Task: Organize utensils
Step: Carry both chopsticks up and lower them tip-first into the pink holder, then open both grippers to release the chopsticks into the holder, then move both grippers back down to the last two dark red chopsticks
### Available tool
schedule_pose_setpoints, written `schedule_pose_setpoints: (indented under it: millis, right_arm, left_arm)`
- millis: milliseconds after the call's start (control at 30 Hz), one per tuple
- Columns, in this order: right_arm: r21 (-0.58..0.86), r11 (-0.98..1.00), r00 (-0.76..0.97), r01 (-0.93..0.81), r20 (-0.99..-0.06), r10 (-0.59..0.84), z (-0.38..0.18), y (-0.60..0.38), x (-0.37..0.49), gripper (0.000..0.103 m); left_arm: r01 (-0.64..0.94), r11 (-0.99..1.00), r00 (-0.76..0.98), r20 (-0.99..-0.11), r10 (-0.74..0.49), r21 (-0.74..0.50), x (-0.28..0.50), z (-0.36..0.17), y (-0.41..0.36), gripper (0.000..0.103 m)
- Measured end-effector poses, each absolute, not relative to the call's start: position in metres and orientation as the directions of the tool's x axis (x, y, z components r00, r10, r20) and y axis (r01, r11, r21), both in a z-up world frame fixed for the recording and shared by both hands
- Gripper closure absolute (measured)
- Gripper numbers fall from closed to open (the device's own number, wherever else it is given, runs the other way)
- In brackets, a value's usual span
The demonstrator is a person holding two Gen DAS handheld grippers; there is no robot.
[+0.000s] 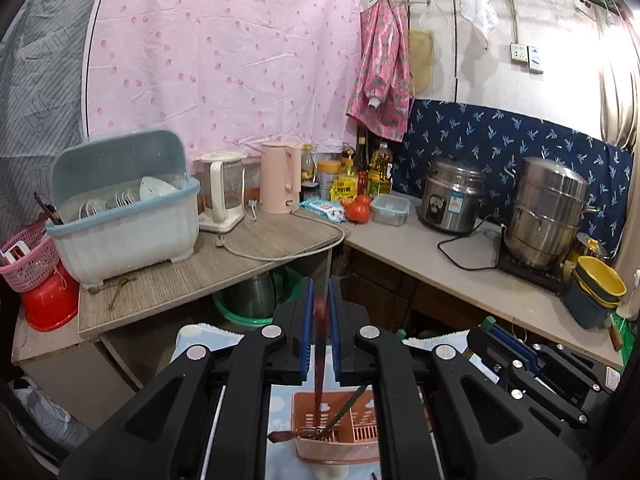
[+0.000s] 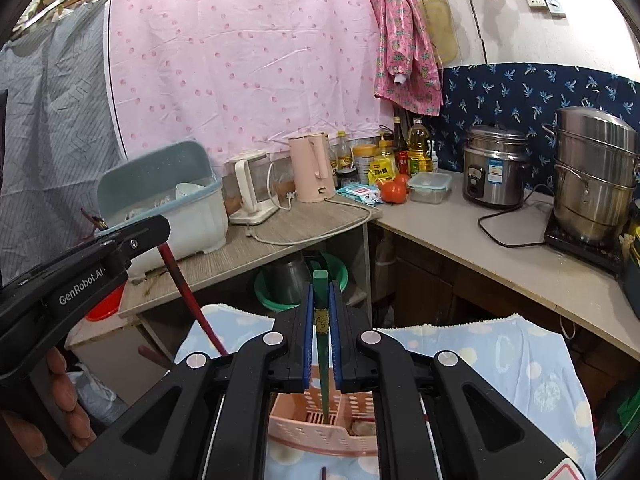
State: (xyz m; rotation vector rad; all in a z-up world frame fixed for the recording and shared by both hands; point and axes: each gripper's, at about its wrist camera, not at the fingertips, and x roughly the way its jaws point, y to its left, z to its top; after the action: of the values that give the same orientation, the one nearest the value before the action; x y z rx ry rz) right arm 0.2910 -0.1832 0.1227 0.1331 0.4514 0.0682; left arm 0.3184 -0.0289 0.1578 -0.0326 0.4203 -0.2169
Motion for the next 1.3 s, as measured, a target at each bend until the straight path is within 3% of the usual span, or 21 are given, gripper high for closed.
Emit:
schedule_pose_setpoints:
  millis: [100, 233, 500, 633, 733, 1300]
  right_arm:
    - [0.135, 0.991, 0.903, -0.022, -0.422, 0.078, 0.122, -0.185, 0.284, 0.068]
    - [0.127, 0.992, 0.909, -0.025, -0.411, 0.076, 0.124, -0.184, 0.268, 0.067]
    - [0.152, 0.988, 0.906, -0.031, -0.413, 0.092, 0.123, -0.185, 0.233, 0.066]
    - [0.157, 0.987, 0.900, -0.030, -0.426, 0.095, 0.117, -0.187, 0.211, 0.065]
    - [0.158, 0.987, 0.896, -0.023, -0.436, 0.091, 0.110, -0.190, 0.193, 0.061]
    - [0.198, 0.980, 0.800, 0.032, -0.593, 0.093, 0.025, -0.201, 0.105, 0.061]
  left_arm:
    - [0.198, 0.977, 0.887, -0.410, -0.212, -0.078, 0.314, 0.153, -0.028, 0.085]
    - [0.193, 0.978, 0.889, -0.409, -0.206, -0.074, 0.304, 0.150, -0.028, 0.072]
    - [0.188, 0.979, 0.880, -0.430, -0.201, -0.074, 0.276, 0.146, -0.027, 0.068]
    - [0.184, 0.980, 0.875, -0.443, -0.196, -0.069, 0.258, 0.142, -0.027, 0.060]
    - [0.191, 0.979, 0.866, -0.457, -0.203, -0.072, 0.244, 0.137, -0.028, 0.059]
    - [0.208, 0.975, 0.760, -0.613, -0.215, -0.083, 0.168, 0.049, -0.034, 0.059]
